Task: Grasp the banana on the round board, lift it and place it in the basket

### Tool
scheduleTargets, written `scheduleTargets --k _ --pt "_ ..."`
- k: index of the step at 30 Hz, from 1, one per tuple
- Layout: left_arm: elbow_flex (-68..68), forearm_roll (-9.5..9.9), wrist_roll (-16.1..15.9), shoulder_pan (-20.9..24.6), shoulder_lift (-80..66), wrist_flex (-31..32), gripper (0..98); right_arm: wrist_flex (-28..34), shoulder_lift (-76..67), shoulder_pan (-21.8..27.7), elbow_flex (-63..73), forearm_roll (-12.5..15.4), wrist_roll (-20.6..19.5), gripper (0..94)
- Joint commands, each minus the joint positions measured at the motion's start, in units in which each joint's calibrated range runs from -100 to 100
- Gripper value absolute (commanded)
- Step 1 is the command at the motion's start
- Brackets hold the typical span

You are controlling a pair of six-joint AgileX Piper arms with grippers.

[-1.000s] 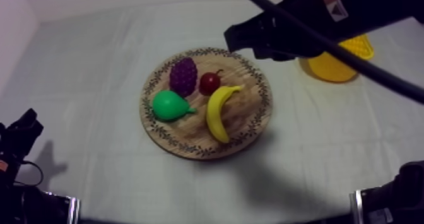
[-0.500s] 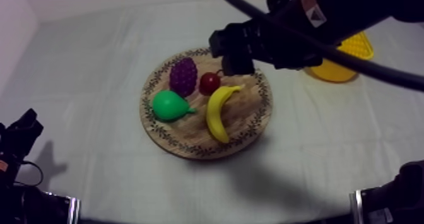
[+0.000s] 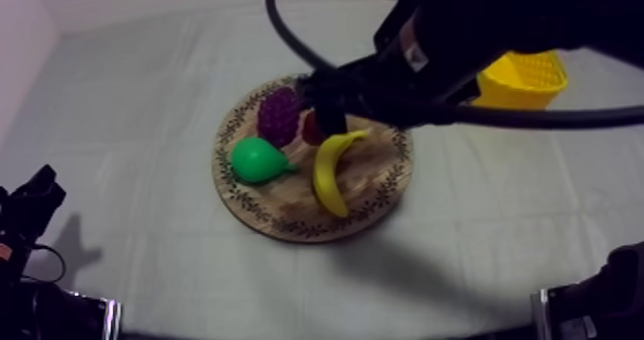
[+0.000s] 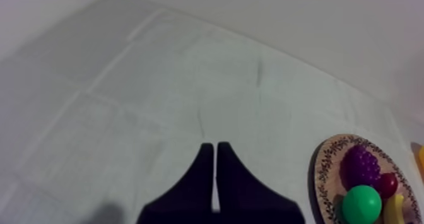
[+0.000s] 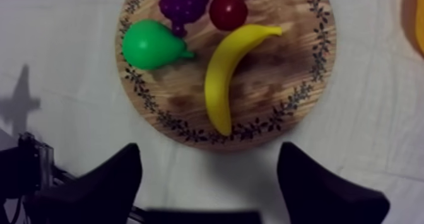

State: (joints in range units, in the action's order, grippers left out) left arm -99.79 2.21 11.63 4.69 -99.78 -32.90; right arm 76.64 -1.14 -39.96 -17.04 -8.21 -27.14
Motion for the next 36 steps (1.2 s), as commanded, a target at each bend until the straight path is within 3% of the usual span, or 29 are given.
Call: scheduleTargets --k 1,19,36 --pt "0.01 -0.03 0.0 -0.02 -0.05 0.0 0.1 -1.71 2.68 0.32 -0.28 0.44 0.04 61.4" --pt "0.01 -0.03 0.02 -0.02 -0.05 0.0 0.1 -8.54 21.67 2.32 6.19 5.98 4.13 60.6" --pt "0.01 -0.03 -0.01 -0.02 -0.05 0.0 0.1 -5.45 36.2 5.98 15.78 8.7 7.36 57.0"
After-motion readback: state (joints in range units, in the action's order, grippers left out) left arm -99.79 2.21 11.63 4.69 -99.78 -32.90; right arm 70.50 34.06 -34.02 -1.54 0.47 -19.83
